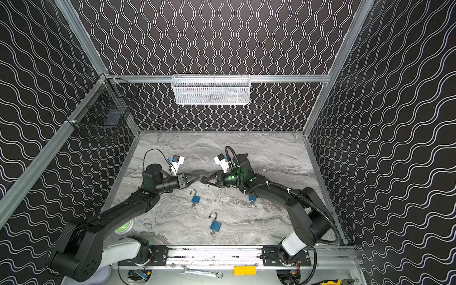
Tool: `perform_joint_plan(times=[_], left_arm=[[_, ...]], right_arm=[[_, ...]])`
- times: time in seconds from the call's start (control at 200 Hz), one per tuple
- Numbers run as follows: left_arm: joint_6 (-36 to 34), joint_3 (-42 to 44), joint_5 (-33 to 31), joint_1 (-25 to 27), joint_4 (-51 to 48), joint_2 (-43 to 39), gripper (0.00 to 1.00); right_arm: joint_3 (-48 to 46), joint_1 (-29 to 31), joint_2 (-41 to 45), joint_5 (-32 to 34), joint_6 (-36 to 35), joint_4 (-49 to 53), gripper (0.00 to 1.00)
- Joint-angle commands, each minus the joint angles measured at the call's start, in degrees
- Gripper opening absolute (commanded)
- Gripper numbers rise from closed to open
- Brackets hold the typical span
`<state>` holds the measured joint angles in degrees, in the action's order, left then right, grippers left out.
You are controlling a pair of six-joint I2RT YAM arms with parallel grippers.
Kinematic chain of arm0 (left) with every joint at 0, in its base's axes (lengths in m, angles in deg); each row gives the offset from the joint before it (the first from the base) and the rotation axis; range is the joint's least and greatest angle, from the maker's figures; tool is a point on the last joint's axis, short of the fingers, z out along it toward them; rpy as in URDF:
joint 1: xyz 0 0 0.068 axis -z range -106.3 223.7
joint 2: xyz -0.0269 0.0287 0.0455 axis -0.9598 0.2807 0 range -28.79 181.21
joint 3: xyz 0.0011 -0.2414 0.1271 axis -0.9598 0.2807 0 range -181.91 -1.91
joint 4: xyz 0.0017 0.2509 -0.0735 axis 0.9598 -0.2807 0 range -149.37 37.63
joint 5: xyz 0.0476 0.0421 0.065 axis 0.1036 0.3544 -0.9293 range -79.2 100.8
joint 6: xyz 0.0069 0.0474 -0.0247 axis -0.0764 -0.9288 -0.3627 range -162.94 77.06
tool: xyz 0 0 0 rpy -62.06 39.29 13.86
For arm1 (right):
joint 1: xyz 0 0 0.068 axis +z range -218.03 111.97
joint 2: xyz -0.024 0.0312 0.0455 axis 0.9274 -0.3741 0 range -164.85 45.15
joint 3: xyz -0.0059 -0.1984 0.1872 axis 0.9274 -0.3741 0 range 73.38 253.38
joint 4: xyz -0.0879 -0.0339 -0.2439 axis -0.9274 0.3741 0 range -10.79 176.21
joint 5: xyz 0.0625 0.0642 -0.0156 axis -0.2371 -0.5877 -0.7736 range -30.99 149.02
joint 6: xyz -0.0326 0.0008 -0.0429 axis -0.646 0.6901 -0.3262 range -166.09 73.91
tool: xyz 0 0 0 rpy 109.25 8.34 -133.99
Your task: Lock with the key
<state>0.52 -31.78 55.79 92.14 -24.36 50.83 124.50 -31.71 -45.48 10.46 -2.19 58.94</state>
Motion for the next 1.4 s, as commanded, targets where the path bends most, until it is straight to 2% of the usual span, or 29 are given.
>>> perform_joint_plan(times=[0.0,0.21,0.591,0.956,1.396], left_arm=[[2.0,0.4,3.4,0.5,1.5,-0.3,0.00],[3.7,0.9,4.1,1.7,2.9,-1.1,0.00],[5.4,1.4,5.8,1.9,4.2,-1.5,0.00],[5.2,1.5,6.9,2.0,3.3,-1.0,0.00],[10.8,2.9,9.7,2.3,13.3,1.5,0.00]], right_arm=[[1.4,0.2,-0.6,-0.4,-1.5,-5.6,0.00],[3.1,0.2,-3.1,-0.9,-0.7,-8.0,0.00],[5.1,0.1,-4.5,-1.3,-2.2,-6.3,0.00],[4.9,-1.7,-5.0,-1.6,-0.5,-8.5,0.00],[5.6,-1.8,-6.8,-2.5,-0.1,-9.2,0.00]])
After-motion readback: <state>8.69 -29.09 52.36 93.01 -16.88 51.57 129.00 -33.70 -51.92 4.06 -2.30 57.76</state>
